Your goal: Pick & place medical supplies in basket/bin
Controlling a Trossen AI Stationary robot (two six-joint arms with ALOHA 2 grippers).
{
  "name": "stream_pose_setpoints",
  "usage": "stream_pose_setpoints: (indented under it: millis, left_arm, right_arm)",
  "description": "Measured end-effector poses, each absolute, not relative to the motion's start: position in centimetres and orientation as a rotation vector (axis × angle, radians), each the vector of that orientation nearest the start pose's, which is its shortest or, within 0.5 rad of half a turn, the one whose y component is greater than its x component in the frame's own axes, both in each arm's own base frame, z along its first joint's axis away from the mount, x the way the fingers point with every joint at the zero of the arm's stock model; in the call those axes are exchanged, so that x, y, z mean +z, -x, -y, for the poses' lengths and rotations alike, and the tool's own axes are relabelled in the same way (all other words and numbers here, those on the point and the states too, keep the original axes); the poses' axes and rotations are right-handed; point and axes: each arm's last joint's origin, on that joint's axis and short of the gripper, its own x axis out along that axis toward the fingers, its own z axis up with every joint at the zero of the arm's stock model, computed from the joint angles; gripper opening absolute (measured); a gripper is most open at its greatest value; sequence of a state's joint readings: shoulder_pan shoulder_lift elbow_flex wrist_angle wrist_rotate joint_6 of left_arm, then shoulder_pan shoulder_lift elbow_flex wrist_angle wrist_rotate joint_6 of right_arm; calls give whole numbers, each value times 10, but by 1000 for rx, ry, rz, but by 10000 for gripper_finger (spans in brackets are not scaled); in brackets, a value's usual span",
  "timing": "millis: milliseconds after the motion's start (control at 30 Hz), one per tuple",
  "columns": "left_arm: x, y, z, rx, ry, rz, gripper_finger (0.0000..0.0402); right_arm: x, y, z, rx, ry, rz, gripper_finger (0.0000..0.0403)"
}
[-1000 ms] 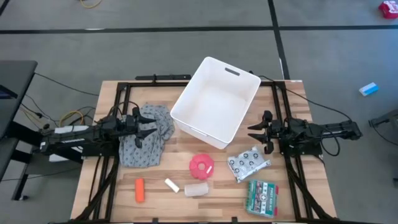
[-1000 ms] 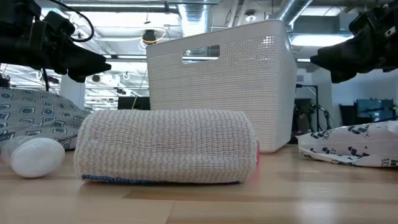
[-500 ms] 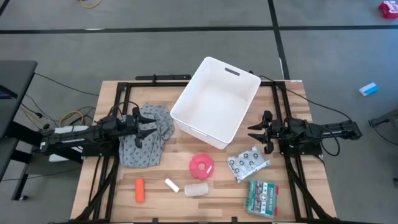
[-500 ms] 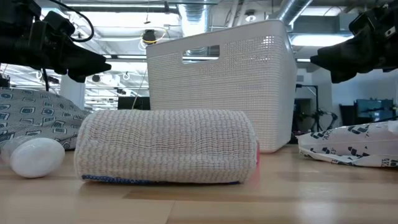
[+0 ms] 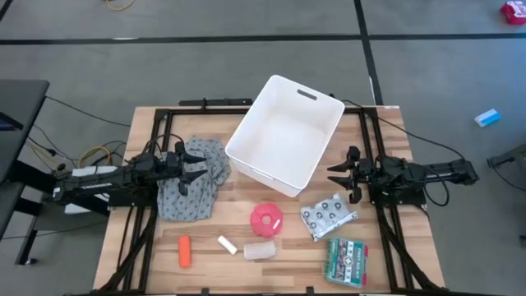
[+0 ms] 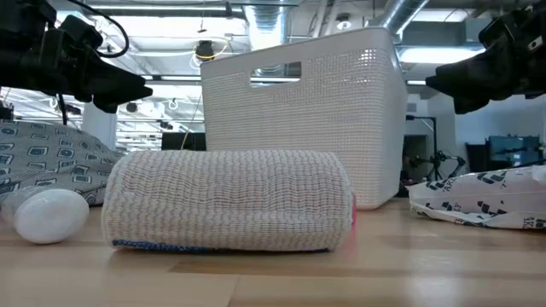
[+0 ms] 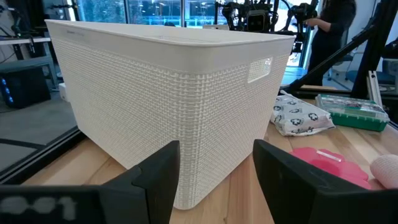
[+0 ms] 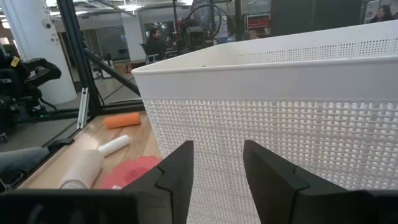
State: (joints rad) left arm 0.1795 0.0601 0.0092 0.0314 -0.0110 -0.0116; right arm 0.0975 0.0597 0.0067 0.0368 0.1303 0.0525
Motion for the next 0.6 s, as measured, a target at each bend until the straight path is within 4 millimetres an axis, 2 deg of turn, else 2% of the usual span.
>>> stream_pose_setpoints:
  millis: [600]
  left_arm:
    - [165, -99, -18, 193, -11, -19, 193]
  right_arm:
    - [165, -101, -6, -33, -51, -15, 134]
